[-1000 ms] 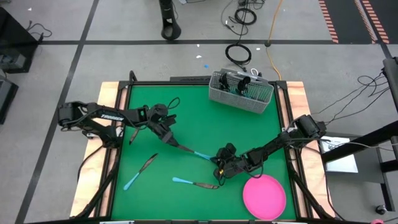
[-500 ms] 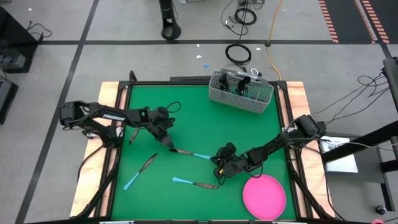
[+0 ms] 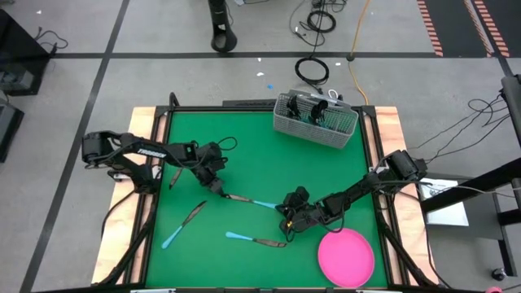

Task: Sort silverware
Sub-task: Put the blue table knife into the silverware basket

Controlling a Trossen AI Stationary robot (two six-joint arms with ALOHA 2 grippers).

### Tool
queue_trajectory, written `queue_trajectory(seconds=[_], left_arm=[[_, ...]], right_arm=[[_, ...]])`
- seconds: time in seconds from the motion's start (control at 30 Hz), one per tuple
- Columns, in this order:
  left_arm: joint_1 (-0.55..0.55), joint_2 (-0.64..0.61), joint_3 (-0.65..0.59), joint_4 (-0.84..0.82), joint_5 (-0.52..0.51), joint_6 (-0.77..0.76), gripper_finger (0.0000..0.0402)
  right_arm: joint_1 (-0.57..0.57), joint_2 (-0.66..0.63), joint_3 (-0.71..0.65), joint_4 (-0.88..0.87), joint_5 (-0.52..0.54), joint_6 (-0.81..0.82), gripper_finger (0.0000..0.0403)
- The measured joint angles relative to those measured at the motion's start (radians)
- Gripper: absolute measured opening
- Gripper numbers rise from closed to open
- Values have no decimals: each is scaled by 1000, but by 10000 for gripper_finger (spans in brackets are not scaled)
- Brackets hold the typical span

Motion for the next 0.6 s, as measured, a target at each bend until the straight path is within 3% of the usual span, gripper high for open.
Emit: queue_trajectory(seconds=[0.23, 0.6], left_arm=[[-9, 1, -2, -15, 43, -48, 175], [-42, 1, -4, 22, 12, -85, 175]], right_arm=[[0, 0, 0, 0, 0, -1, 0], [-2, 0, 0, 0, -2, -12, 0]])
